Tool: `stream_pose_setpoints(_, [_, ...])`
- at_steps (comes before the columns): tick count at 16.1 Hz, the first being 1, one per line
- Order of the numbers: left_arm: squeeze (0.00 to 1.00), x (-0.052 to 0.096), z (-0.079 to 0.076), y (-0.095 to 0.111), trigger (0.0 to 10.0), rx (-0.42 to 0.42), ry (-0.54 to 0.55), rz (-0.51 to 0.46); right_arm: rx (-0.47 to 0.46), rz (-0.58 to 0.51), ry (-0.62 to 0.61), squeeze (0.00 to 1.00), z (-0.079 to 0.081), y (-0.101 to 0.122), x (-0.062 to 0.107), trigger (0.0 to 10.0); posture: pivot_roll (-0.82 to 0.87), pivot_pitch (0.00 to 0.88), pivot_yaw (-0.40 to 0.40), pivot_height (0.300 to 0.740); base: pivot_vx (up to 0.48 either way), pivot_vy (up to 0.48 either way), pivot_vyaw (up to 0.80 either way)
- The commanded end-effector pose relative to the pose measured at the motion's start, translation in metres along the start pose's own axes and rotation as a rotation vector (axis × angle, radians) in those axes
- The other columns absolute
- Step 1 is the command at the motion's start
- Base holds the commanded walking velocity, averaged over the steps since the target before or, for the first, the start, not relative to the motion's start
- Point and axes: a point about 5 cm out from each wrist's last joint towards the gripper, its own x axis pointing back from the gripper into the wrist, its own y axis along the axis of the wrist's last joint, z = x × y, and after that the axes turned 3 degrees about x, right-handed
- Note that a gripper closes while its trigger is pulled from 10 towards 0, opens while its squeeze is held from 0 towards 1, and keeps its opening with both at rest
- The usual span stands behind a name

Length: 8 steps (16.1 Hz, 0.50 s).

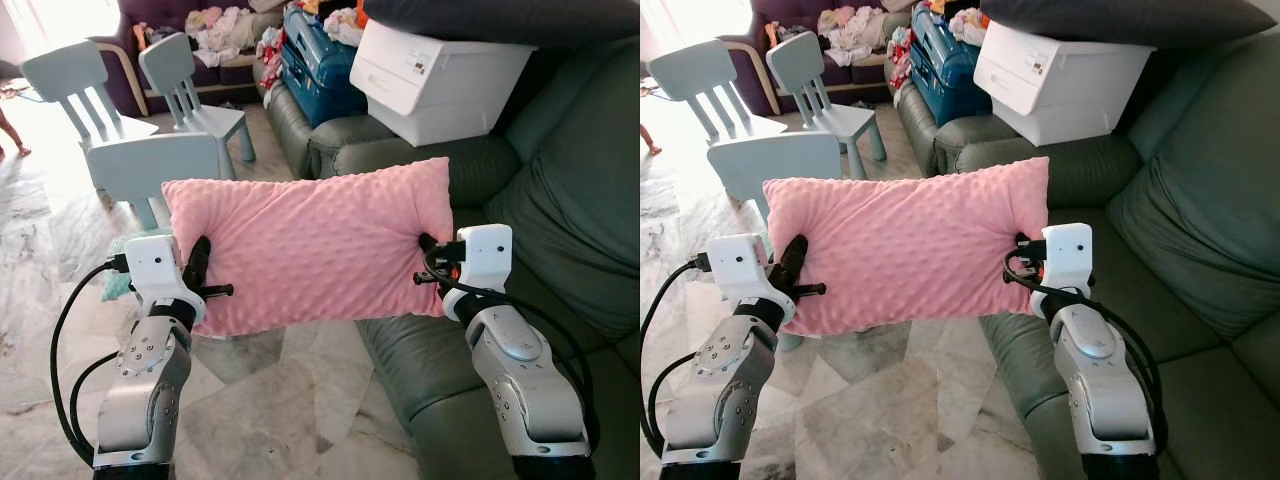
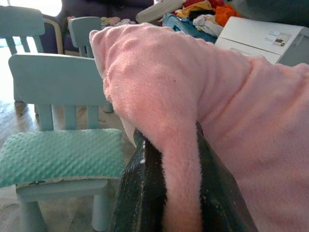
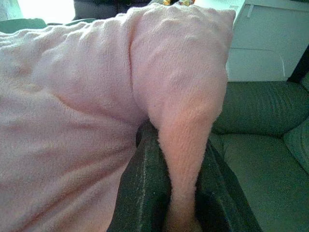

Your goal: Move the pillow to the sofa

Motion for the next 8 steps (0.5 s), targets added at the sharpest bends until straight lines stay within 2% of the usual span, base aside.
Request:
stream_pose_setpoints(1, [0.0, -0.0014, 0.0063, 0.0036, 10.0, -0.012, 0.032, -0.006, -0.008, -0.007, -0.022, 0.0, -0.006, 0.0037, -0.001, 10.0, -0.13, 0.0, 0.001, 0.74, 0.0, 0.0, -0.77])
stream_pose_setpoints(4, [0.0, -0.0021, 0.0061, 0.0029, 10.0, -0.013, 0.028, -0.002, -0.006, -0.029, -0.019, 0.0, -0.0057, 0.0058, -0.0007, 10.0, -0.13, 0.0, 0.002, 0.74, 0.0, 0.0, -0.66])
stream_pose_setpoints(8, [0.0, -0.0026, 0.0058, 0.0022, 10.0, -0.01, 0.025, 0.003, 0.003, -0.039, -0.007, 0.0, -0.004, 0.007, 0.0003, 10.0, -0.13, 0.0, 0.003, 0.74, 0.0, 0.0, 0.0])
